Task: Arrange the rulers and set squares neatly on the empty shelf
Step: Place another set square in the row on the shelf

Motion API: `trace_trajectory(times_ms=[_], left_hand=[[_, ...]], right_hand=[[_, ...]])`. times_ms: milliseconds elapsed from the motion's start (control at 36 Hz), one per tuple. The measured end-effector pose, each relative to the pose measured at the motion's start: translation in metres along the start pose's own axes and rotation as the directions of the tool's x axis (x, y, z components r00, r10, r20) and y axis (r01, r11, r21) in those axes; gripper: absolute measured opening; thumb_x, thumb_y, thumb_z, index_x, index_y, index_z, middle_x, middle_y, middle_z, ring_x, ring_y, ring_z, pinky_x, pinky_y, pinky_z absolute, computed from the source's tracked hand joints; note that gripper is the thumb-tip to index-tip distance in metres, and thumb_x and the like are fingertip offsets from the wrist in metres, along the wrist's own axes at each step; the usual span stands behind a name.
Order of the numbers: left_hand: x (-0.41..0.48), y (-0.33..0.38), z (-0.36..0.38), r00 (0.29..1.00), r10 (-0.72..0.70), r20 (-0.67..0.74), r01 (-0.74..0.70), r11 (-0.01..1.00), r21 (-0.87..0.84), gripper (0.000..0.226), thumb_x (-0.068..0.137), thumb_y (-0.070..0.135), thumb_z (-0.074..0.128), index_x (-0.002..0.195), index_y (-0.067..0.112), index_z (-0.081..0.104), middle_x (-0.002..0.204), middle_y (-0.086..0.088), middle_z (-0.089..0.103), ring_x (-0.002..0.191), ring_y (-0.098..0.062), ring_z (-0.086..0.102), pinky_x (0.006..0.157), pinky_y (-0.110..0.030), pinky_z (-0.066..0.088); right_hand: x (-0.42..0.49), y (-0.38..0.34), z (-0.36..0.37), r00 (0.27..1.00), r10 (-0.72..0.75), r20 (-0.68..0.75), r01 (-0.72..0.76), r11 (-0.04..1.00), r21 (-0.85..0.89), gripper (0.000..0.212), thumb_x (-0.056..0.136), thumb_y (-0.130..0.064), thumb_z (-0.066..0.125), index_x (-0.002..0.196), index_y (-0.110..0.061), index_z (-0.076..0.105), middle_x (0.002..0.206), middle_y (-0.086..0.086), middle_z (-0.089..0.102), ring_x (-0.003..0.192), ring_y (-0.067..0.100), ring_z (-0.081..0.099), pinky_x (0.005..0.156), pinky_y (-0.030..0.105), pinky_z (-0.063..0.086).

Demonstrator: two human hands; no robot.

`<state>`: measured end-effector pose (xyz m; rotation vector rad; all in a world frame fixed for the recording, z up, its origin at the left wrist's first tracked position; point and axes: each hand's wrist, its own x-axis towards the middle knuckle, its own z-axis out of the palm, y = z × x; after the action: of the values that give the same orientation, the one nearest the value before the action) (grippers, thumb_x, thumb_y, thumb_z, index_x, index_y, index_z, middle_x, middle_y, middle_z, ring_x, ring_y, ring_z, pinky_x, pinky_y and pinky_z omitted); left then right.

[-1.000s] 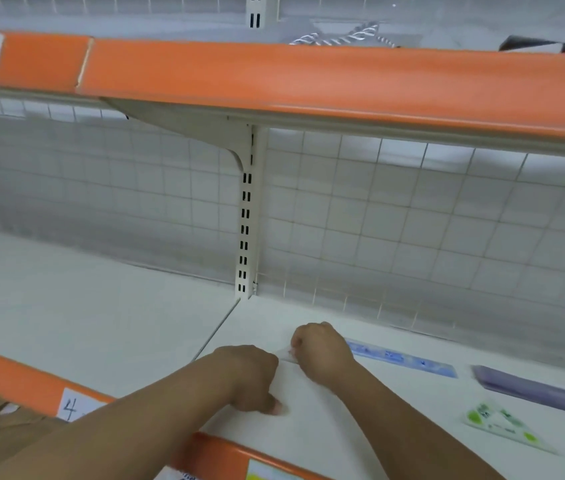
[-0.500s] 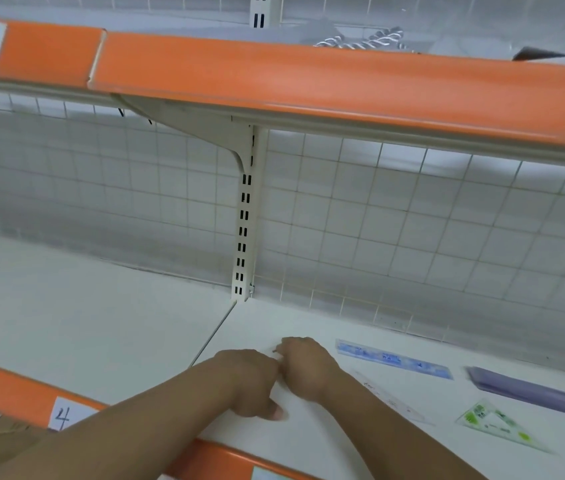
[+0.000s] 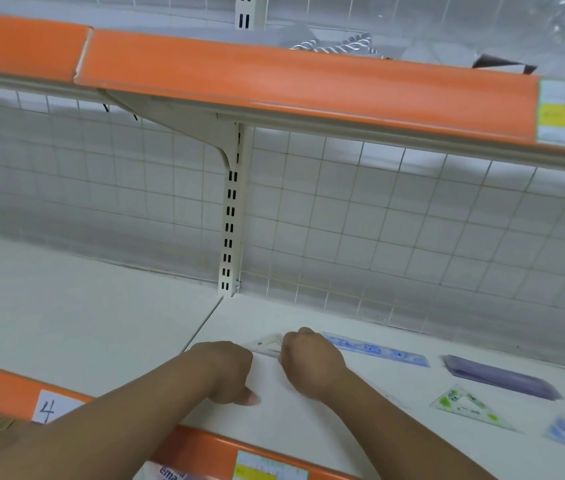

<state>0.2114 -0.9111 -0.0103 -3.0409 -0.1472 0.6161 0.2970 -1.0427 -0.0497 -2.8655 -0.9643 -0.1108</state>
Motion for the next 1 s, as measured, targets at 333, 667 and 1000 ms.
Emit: trace_trajectory(times_ms=[333,667,1000], left_hand=[[0.002,0.033,0.015,0.991,0.129,-0.024,-0.129,0.992,-0.005,0.053,0.094,0.055,0.044,0.121,0.009,0.051,0.128,-0.009,0.055,0.117,-0.026,0.052,0.093,-0.033,0.041],[0.008,0.060,0.021,0.979,0.198,-0.058,-0.196,0.980,0.033,0.053,0.092,0.058,0.045,0.120,0.013,0.049,0.127,-0.008,0.053,0.115,-0.024,0.052,0.089,-0.032,0.041],[0.008,0.132,0.005,0.934,0.267,-0.236,-0.255,0.963,0.081,0.009,0.094,0.018,0.040,0.096,0.018,0.048,0.089,0.003,0.050,0.088,-0.018,0.048,0.070,-0.028,0.037]], right_hand=[[-0.053,0.013,-0.001,0.984,0.137,0.115,-0.138,0.990,0.006,0.036,0.094,-0.041,0.044,0.106,-0.011,0.060,0.116,0.009,0.061,0.108,0.028,0.057,0.077,0.032,0.040],[-0.100,0.038,-0.010,0.970,0.231,0.076,-0.234,0.972,0.027,0.036,0.096,-0.040,0.042,0.107,-0.010,0.059,0.117,0.010,0.062,0.108,0.027,0.056,0.081,0.030,0.041],[-0.146,0.091,-0.034,0.936,0.352,0.023,-0.353,0.934,0.050,0.030,0.096,-0.040,0.041,0.101,-0.015,0.057,0.110,0.006,0.063,0.095,0.023,0.056,0.071,0.029,0.037]])
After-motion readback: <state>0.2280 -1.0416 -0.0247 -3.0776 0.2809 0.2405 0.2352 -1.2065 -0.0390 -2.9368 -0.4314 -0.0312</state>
